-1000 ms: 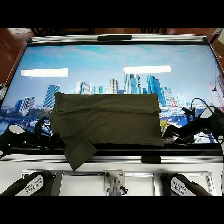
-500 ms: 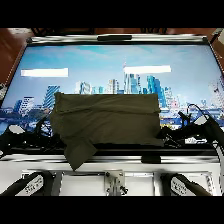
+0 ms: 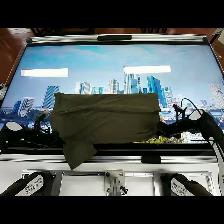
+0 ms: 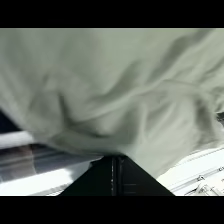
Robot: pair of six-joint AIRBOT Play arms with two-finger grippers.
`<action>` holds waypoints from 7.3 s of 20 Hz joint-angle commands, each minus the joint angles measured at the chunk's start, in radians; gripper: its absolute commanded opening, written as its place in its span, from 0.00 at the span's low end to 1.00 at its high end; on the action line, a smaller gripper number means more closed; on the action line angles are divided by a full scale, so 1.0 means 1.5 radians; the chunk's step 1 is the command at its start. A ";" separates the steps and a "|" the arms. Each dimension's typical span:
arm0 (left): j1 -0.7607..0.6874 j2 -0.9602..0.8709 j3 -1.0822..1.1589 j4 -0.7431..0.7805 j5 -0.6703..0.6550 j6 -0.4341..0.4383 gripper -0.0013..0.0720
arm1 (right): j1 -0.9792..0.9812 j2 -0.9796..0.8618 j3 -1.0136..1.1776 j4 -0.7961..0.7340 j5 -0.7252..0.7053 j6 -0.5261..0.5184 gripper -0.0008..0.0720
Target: Fold the shirts.
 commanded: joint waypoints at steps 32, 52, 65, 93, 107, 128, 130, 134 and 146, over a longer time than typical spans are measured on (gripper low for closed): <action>-0.028 -0.426 0.612 -0.051 -0.071 -0.058 0.58 | 0.064 -0.263 0.373 -0.114 -0.147 0.022 0.94; -0.054 -0.388 0.690 -0.195 -0.104 -0.058 0.55 | 0.044 -0.380 0.376 0.193 -0.073 -0.054 0.10; -0.452 -0.436 0.690 -0.195 0.160 -0.170 0.05 | 0.042 0.016 0.401 0.199 0.056 0.019 0.10; -0.565 -0.423 0.690 -0.105 0.209 -0.230 0.05 | 0.085 0.137 0.401 0.230 0.040 0.090 0.10; -0.103 0.066 0.690 -0.027 0.112 -0.253 0.05 | 0.487 -0.198 0.401 0.237 -0.274 0.070 0.10; -0.058 0.067 0.683 -0.022 0.047 -0.234 0.05 | 0.212 -0.177 0.374 -0.121 0.127 0.133 0.87; -0.058 0.067 0.683 -0.022 0.047 -0.234 0.05 | 0.143 -0.177 0.322 -0.014 0.119 0.105 0.87; -0.058 0.067 0.683 -0.022 0.048 -0.235 0.05 | 0.126 -0.180 0.230 0.114 0.008 0.041 0.87; -0.058 0.067 0.684 -0.022 0.048 -0.235 0.05 | 0.209 -0.354 0.232 0.343 -0.038 -0.090 0.45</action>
